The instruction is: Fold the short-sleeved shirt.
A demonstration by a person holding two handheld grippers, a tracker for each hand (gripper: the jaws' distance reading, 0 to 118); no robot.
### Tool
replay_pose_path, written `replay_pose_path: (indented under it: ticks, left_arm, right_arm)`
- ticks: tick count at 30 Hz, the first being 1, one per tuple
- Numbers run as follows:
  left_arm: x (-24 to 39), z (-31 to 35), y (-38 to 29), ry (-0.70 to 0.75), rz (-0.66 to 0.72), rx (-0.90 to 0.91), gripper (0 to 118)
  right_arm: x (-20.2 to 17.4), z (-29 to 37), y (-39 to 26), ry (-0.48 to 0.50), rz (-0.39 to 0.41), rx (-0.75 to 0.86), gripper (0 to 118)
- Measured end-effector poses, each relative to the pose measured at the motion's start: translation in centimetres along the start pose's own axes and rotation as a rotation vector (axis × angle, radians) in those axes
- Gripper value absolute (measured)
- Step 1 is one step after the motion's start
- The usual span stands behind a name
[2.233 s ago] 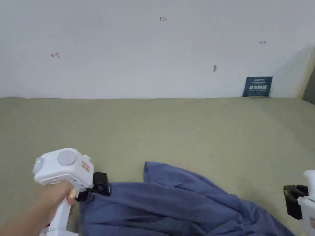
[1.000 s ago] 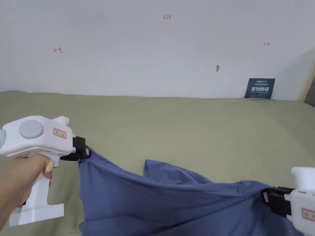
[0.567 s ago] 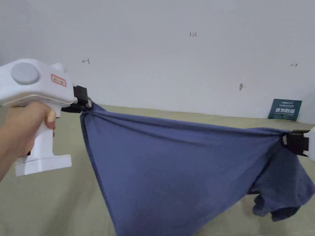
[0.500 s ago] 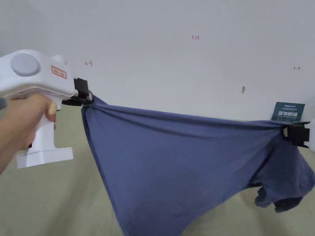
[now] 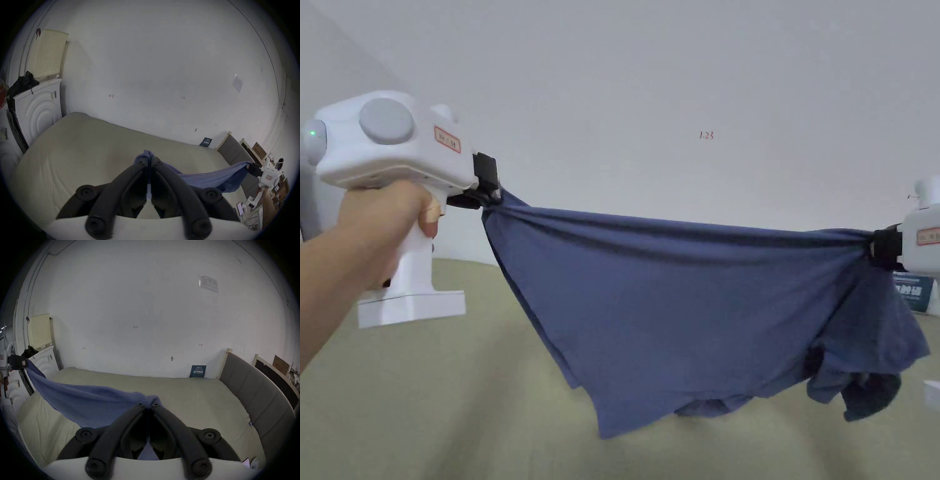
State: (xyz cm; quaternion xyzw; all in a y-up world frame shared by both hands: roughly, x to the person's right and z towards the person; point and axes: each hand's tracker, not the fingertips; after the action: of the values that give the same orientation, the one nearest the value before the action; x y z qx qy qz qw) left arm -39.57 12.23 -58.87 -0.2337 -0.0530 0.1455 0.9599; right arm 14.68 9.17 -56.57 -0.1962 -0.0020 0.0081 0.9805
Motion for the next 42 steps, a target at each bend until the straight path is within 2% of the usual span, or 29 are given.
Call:
replay_pose_path:
  ticks: [4,7,11,15,17,19,23,31,35,36,37,38,39,40,41,42]
  left_arm:
    - [-0.5,-0.6,-2.5,0.021,0.018,-0.024,3]
    - [-1.5,-0.5,-5.6,0.049,0.025,-0.078,3]
    - [-3.5,0.8,-11.4,0.038,0.105,-0.129,3]
    - [-5.8,2.8,-17.7,0.025,0.154,-0.204,3]
    - [-6.8,4.1,-20.9,0.024,0.188,-0.227,3]
    - [-7.6,5.4,-23.8,0.033,0.208,-0.266,3]
    - [-9.7,7.7,-29.4,0.050,0.261,-0.314,3]
    - [-11.8,11.8,-37.7,0.111,0.359,-0.387,3]
    - [-12.5,11.6,-40.3,0.127,0.382,-0.434,3]
    - [-12.5,11.4,-40.7,0.131,0.386,-0.439,4]
    - [-12.4,11.3,-40.9,0.131,0.391,-0.436,10]
    - [-12.1,11.4,-41.1,0.138,0.388,-0.435,23]
    - [-11.9,11.6,-40.9,0.185,0.359,-0.439,47]
    - [-11.9,11.8,-40.6,0.189,0.342,-0.437,77]
    - [-11.7,12.4,-40.2,0.175,0.320,-0.424,87]
    - [-11.2,13.3,-39.6,0.159,0.292,-0.380,87]
  right_arm:
    - [-0.3,-0.1,-1.8,0.016,-0.029,-0.009,1]
    - [-0.2,0.4,-4.6,0.032,-0.014,-0.029,1]
    - [0.3,1.7,-9.4,0.065,-0.012,-0.086,1]
    - [0.5,4.0,-15.3,0.096,0.049,-0.178,1]
    - [0.9,5.2,-18.2,0.121,0.032,-0.225,1]
    - [1.3,6.6,-21.3,0.133,-0.018,-0.263,1]
    - [1.9,9.1,-26.4,0.125,-0.066,-0.325,1]
    - [2.5,12.1,-31.8,0.161,-0.079,-0.401,1]
    - [2.0,11.7,-33.1,0.138,-0.073,-0.445,1]
    - [2.0,11.5,-33.4,0.133,-0.073,-0.456,1]
    - [1.6,11.5,-33.6,0.133,-0.076,-0.457,2]
    - [1.7,11.5,-33.7,0.140,-0.087,-0.461,8]
    - [1.9,11.7,-33.6,0.147,-0.096,-0.466,23]
    - [2.1,12.0,-33.4,0.158,-0.111,-0.465,53]
    - [2.2,12.6,-33.3,0.190,-0.137,-0.453,75]
    - [2.3,13.0,-33.0,0.202,-0.146,-0.439,90]
